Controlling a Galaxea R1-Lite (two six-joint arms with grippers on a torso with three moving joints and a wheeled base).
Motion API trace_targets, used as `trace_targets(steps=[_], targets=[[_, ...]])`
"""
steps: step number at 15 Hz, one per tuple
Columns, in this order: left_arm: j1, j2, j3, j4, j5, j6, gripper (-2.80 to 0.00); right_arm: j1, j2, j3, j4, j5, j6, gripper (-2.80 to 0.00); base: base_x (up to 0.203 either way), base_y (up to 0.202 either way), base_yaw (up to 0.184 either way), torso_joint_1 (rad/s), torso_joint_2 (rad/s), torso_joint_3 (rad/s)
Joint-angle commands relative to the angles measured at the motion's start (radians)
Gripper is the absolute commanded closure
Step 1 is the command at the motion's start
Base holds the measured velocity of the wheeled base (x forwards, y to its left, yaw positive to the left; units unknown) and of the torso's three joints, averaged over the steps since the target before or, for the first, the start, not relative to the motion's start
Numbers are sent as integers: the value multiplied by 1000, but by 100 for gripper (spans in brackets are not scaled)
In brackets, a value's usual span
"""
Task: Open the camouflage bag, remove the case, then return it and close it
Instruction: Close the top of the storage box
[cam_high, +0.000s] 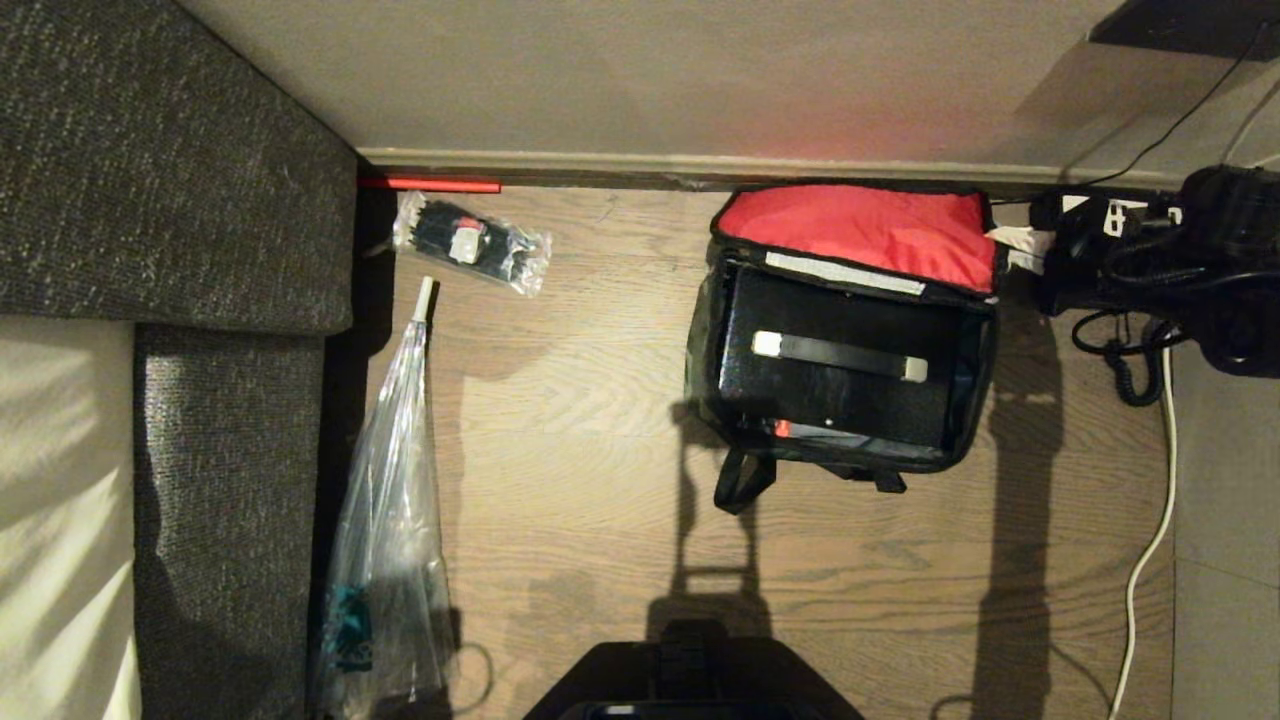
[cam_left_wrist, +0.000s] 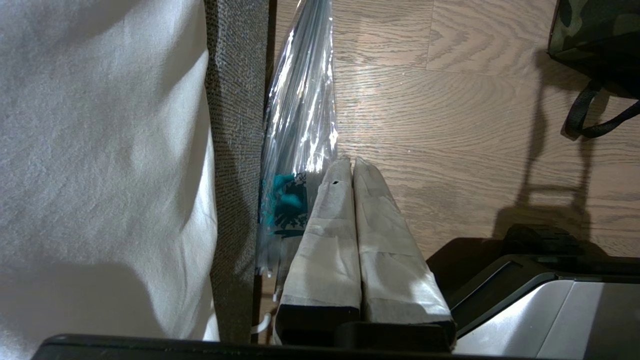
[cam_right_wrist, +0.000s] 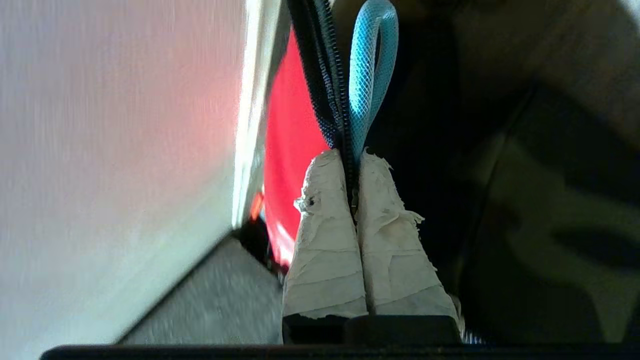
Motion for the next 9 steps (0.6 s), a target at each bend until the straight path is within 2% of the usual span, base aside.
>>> trace_targets(steps=[1, 5, 9], targets=[[0, 0, 2, 0, 1, 0, 0, 3, -88, 86, -5, 38, -36, 0, 0, 0, 0, 0, 0, 0], [0, 0, 2, 0, 0, 0, 0, 13, -179, 247, -6, 85, -240, 0, 0, 0, 0, 0, 0, 0], [0, 0, 2, 0, 0, 0, 0, 16, -219, 338, 5, 97, -413, 0, 0, 0, 0, 0, 0, 0]])
